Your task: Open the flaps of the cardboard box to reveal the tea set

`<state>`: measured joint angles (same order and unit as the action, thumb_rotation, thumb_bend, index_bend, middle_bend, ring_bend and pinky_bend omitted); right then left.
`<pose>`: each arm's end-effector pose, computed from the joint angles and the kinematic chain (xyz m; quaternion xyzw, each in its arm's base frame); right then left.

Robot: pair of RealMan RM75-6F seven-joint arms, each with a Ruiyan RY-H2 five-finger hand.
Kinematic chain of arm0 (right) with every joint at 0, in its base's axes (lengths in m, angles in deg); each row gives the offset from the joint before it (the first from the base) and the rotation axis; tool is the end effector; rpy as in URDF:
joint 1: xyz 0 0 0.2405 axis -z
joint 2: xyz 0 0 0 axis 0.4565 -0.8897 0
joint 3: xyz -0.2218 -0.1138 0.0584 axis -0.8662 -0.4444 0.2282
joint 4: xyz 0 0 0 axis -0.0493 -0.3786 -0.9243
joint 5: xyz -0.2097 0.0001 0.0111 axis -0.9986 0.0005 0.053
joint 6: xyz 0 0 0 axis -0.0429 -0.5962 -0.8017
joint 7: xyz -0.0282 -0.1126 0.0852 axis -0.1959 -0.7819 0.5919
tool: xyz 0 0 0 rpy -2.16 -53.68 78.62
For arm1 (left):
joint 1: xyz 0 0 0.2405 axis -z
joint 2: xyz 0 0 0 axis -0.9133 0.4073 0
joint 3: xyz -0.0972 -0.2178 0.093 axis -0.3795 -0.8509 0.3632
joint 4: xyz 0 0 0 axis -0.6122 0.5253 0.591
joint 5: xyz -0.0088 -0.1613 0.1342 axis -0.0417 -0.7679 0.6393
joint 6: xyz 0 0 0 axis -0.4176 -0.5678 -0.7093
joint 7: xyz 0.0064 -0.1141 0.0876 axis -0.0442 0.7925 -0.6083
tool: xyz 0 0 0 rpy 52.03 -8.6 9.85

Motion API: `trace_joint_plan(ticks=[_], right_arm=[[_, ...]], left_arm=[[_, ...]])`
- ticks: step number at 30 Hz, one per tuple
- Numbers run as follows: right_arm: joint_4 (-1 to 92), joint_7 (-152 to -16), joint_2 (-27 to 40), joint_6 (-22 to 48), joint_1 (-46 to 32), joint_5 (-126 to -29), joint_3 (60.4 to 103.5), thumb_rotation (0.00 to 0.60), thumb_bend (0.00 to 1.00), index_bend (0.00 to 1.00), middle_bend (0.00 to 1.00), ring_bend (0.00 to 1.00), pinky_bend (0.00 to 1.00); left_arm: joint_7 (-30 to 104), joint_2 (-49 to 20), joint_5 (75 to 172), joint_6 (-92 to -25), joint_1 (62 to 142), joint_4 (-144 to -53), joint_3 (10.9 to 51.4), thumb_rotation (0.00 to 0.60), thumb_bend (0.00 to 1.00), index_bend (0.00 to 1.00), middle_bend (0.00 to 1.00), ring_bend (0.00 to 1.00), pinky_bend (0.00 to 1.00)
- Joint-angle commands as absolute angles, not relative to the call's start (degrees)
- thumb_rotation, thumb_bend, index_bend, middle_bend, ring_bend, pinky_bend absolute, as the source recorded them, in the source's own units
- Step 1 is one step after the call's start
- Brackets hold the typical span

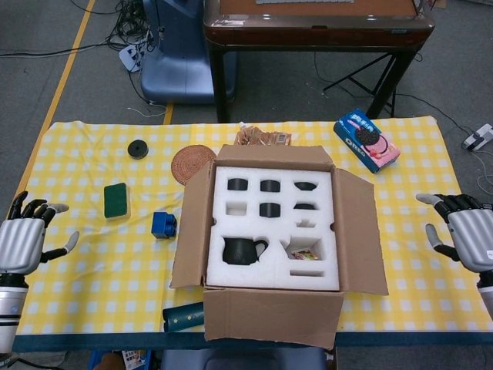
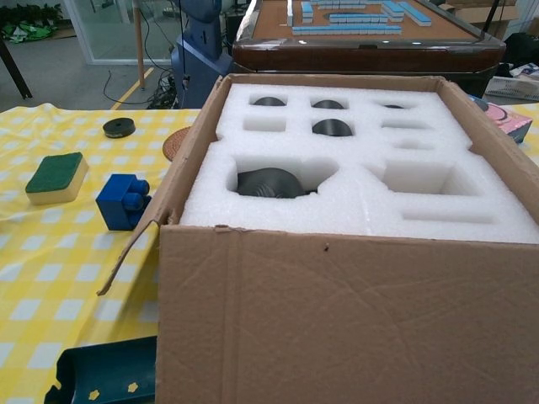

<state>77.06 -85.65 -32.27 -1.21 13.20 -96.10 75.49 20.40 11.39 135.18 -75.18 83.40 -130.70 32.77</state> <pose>-0.2623 -0.2248 0.2316 0.6400 -0.3498 0.3662 0.5779 -0.2541 0.2495 0.1835 -0.6165 -0.3273 -0.3551 0.6219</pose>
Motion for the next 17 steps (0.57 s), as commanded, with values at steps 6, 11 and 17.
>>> trace_joint_plan(ticks=[6,11,17], right_arm=[[71.8,-84.2,-27.3,-3.9,16.6,-98.5,73.8,0.600,0.45,0.18,0.27,0.24,0.24],[70.8,-84.7,-26.0,-4.4,17.6,-99.1,73.3,0.600,0.45,0.18,0.27,0.24,0.24],[70.0,-85.0,-24.7,-5.4,18.5,-99.8,73.3,0.600,0.45,0.18,0.27,0.24,0.24]], left_arm=[[19.1,8.5,138.6,-81.4,78.8,-128.9,35.0,0.501,0.33,0.31,0.27,0.14,0.00],[19.9,7.9,140.9,-84.4,76.2,-128.6,36.1,0.502,0.33,0.31,0.26,0.14,0.00],[20.4,7.5,142.7,-85.9,73.5,-128.0,38.0,0.503,0.33,0.31,0.26,0.14,0.00]])
